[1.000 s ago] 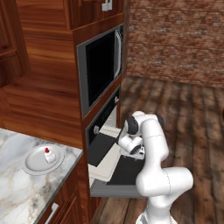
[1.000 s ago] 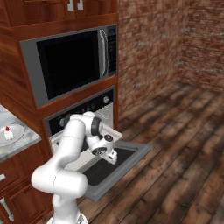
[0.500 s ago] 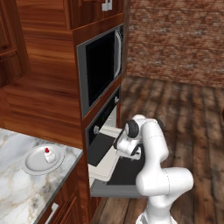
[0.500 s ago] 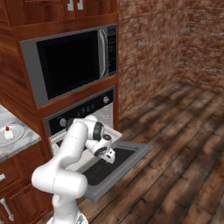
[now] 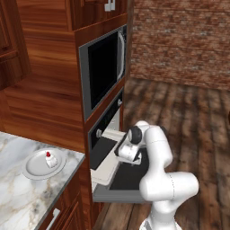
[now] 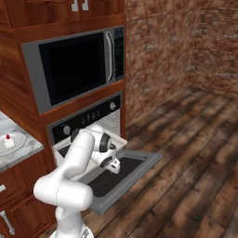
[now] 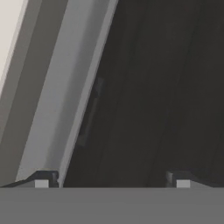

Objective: Take the baked cake out of the oven and place it on the plate for cooling. Then close the oven door.

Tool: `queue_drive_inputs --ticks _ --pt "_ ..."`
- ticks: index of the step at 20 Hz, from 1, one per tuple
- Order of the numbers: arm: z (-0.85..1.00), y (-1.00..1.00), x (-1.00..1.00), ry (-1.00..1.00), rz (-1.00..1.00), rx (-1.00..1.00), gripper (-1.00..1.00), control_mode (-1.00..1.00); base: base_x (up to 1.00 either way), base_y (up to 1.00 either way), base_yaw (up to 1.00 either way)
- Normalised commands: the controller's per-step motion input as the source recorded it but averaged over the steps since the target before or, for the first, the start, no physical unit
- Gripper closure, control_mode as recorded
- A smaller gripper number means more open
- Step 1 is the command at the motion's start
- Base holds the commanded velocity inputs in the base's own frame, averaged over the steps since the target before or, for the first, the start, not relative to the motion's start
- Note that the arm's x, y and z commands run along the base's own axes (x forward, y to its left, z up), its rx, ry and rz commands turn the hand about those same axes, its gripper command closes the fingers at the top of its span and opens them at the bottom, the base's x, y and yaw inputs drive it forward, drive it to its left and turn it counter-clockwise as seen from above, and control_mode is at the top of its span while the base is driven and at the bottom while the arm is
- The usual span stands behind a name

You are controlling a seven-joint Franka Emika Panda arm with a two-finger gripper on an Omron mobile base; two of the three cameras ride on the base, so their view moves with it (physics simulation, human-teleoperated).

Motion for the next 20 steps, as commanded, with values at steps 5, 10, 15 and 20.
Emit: queue_drive_inputs --ticks 5,10,15,20 --pt "-0.09 0.30 0.04 0.00 0.03 0.00 -1.00 -1.00 0.00 0.00 0.00" --pt "0.00 0.44 0.05 0.00 0.04 0.00 -1.00 -1.00 0.00 0.00 0.00" --pt "0.00 0.55 0.05 0.01 0.05 0.00 -1.00 -1.00 0.00 0.00 0.00" --pt "0.00 0.57 0.04 0.00 0.05 0.01 -1.00 -1.00 0.00 0.00 0.00"
